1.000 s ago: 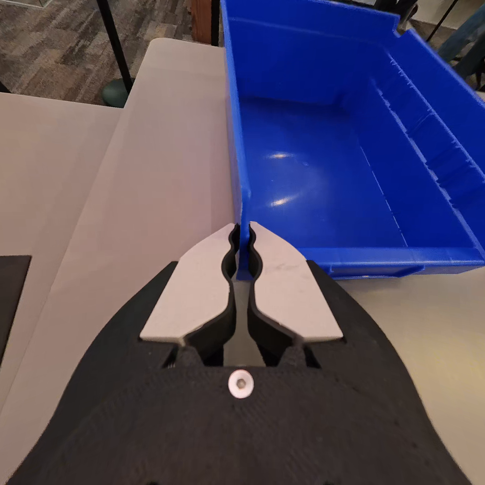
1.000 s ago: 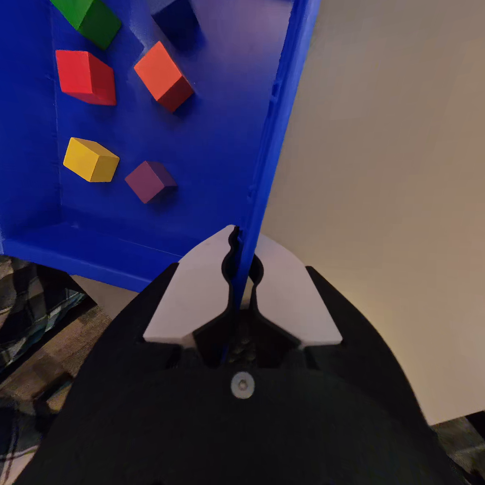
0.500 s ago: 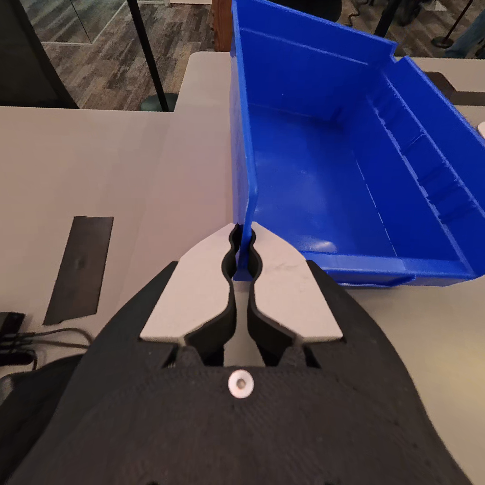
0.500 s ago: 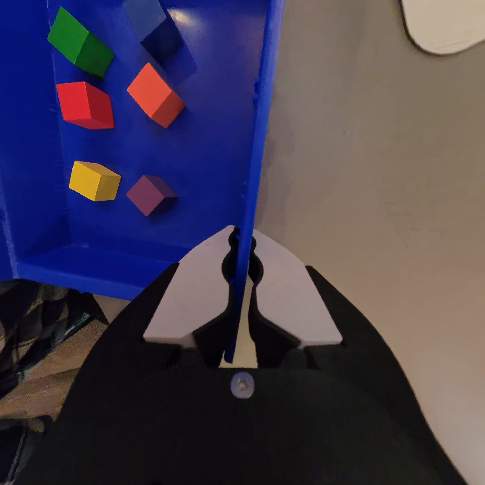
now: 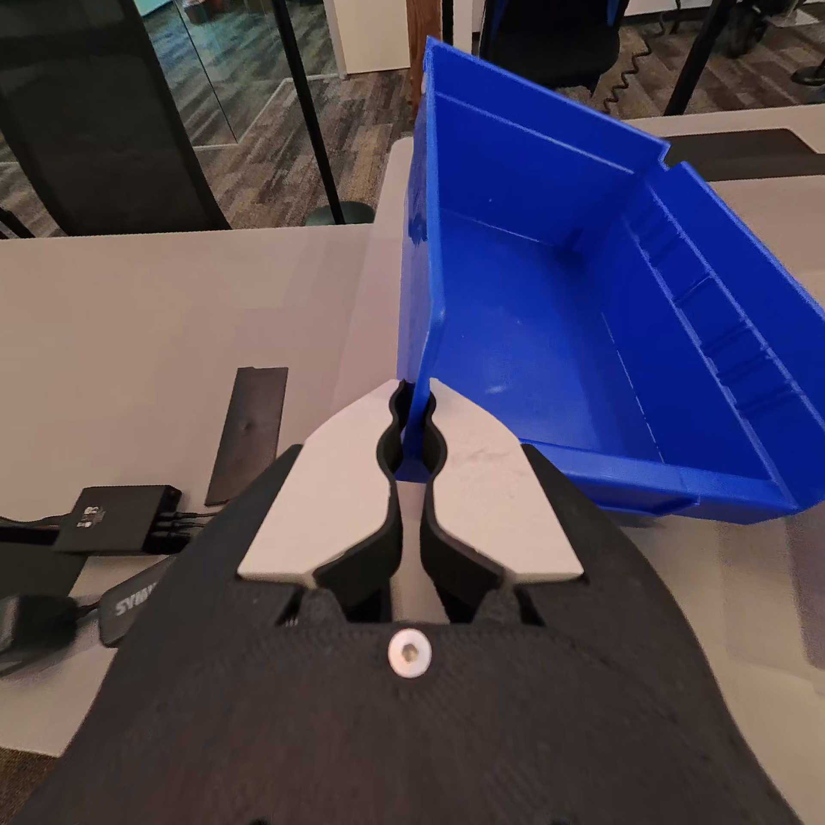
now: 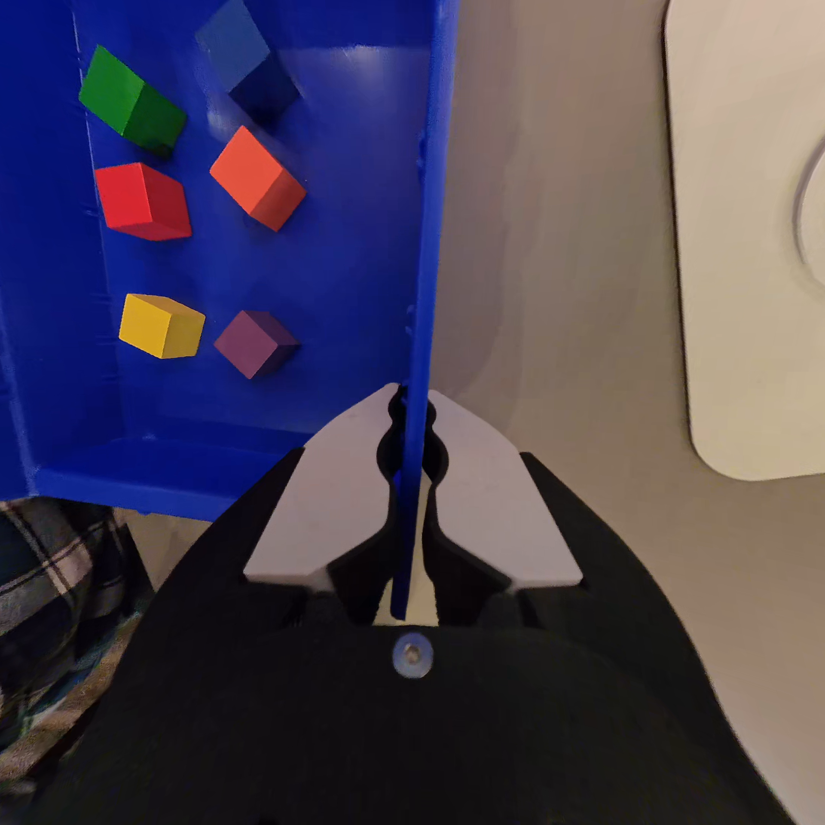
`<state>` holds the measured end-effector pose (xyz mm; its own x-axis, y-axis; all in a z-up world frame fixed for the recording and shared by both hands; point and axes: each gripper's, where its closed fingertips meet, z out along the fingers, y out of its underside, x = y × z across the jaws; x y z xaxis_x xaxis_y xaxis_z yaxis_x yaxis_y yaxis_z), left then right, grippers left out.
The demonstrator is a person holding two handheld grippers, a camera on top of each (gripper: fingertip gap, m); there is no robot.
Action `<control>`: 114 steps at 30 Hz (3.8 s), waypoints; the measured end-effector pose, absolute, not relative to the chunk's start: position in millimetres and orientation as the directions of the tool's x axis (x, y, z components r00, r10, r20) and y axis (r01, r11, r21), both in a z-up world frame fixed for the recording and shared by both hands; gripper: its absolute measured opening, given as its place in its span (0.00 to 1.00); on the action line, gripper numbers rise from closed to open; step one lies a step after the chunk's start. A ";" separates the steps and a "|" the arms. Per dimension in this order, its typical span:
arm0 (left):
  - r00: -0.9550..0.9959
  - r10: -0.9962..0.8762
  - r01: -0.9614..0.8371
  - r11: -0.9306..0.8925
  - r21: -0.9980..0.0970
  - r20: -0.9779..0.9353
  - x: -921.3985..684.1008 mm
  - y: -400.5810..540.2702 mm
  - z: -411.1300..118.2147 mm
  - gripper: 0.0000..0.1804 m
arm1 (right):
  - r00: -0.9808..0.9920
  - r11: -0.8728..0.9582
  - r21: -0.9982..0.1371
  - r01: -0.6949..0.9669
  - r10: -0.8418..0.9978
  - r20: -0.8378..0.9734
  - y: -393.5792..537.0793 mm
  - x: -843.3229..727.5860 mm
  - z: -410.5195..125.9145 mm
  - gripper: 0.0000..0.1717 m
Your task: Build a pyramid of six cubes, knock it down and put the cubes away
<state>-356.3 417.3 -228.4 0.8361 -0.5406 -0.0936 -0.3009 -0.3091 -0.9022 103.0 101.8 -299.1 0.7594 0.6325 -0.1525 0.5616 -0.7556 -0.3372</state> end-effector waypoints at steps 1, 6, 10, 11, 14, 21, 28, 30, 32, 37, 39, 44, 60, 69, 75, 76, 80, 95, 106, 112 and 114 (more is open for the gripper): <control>0.839 -0.536 -0.299 -0.304 -0.905 -0.097 -359.5 417.1 -225.3 0.02 | 0.760 -0.755 -0.340 0.560 0.632 -0.151 107.9 99.6 -299.1 0.03; 0.856 -0.507 -0.274 -0.276 -0.921 -0.102 -376.1 418.6 -210.5 0.02 | 0.774 -0.760 -0.358 0.542 0.618 -0.138 139.4 88.8 -299.2 0.03; 0.862 -0.494 -0.278 -0.272 -0.921 -0.114 -385.1 422.1 -204.9 0.02 | 0.795 -0.770 -0.374 0.517 0.594 -0.125 163.1 83.9 -299.2 0.04; 0.863 -0.492 -0.275 -0.272 -0.922 -0.112 -386.4 423.1 -204.1 0.02 | 0.800 -0.772 -0.380 0.509 0.587 -0.122 169.2 82.7 -299.1 0.04; 0.865 -0.488 -0.276 -0.273 -0.921 -0.114 -388.2 425.5 -204.0 0.02 | 0.806 -0.772 -0.400 0.494 0.579 -0.121 184.7 77.7 -299.1 0.04; 0.872 -0.474 -0.274 -0.263 -0.925 -0.123 -393.5 429.7 -197.7 0.02 | 0.744 -0.630 -0.550 0.549 0.668 -0.023 197.4 68.9 -271.7 0.29; 0.879 -0.462 -0.266 -0.267 -0.926 -0.120 -400.0 430.6 -193.9 0.02 | 0.311 -0.101 -0.594 0.798 0.914 0.261 138.1 48.1 -222.4 0.26; 0.882 -0.457 -0.257 -0.272 -0.927 -0.111 -401.0 431.0 -193.1 0.02 | 0.143 0.017 -0.500 0.866 0.949 0.280 114.7 38.7 -236.3 0.28; 0.887 -0.450 -0.248 -0.273 -0.929 -0.105 -402.3 431.1 -190.9 0.03 | 0.025 0.099 -0.404 0.910 0.957 0.289 104.5 33.0 -256.5 0.33; 0.895 -0.434 -0.241 -0.264 -0.934 -0.108 -402.1 428.7 -180.4 0.03 | -0.142 0.215 -0.302 0.929 0.959 0.247 97.5 24.2 -292.5 0.39; 0.894 -0.434 -0.243 -0.260 -0.935 -0.111 -400.8 426.7 -176.3 0.03 | -0.164 0.233 -0.308 0.922 0.958 0.234 97.1 22.2 -293.3 0.38; 0.894 -0.434 -0.235 -0.251 -0.939 -0.108 -400.1 424.9 -169.7 0.03 | -0.209 0.233 -0.259 0.937 0.971 0.115 81.1 31.8 -306.4 0.31; 0.908 -0.415 -0.155 -0.208 -0.966 -0.056 -430.3 403.9 -146.7 0.04 | -0.171 0.202 -0.266 0.943 0.976 0.137 97.6 8.7 -317.9 0.17; 0.921 -0.388 -0.112 -0.167 -0.979 -0.039 -462.9 369.9 -126.4 0.04 | 0.020 0.020 -0.301 0.953 0.991 0.129 154.4 -36.5 -318.5 0.16; 0.926 -0.377 -0.068 -0.134 -0.989 -0.012 -484.3 344.4 -115.5 0.04 | 0.190 -0.146 -0.319 0.937 0.975 0.112 202.9 -65.8 -319.3 0.15; 0.925 -0.380 -0.063 -0.129 -0.990 -0.009 -486.3 340.4 -114.4 0.04 | 0.221 -0.175 -0.321 0.931 0.969 0.113 211.7 -69.8 -319.4 0.15; 0.921 -0.390 -0.055 -0.116 -0.992 -0.005 -491.5 326.0 -112.5 0.05 | 0.331 -0.281 -0.324 0.903 0.938 0.107 245.8 -83.3 -319.6 0.15; 0.903 -0.429 -0.045 -0.109 -0.993 0.006 -498.4 304.7 -124.3 0.05 | 0.618 -0.553 -0.342 0.760 0.777 0.116 367.9 -115.5 -320.5 0.15; 0.891 -0.453 -0.026 -0.107 -0.994 0.025 -499.2 295.1 -127.1 0.05 | 0.764 -0.675 -0.388 0.627 0.630 0.140 447.7 -123.6 -321.2 0.15; 0.881 -0.473 -0.031 -0.103 -0.994 0.022 -491.8 286.7 -127.8 0.05 | 0.737 -0.588 -0.477 0.653 0.638 0.222 445.6 -134.4 -299.1 0.26; 0.874 -0.485 -0.030 -0.100 -0.995 0.022 -488.5 284.1 -126.7 0.04 | 0.711 -0.520 -0.537 0.664 0.661 0.240 431.1 -141.4 -274.4 0.27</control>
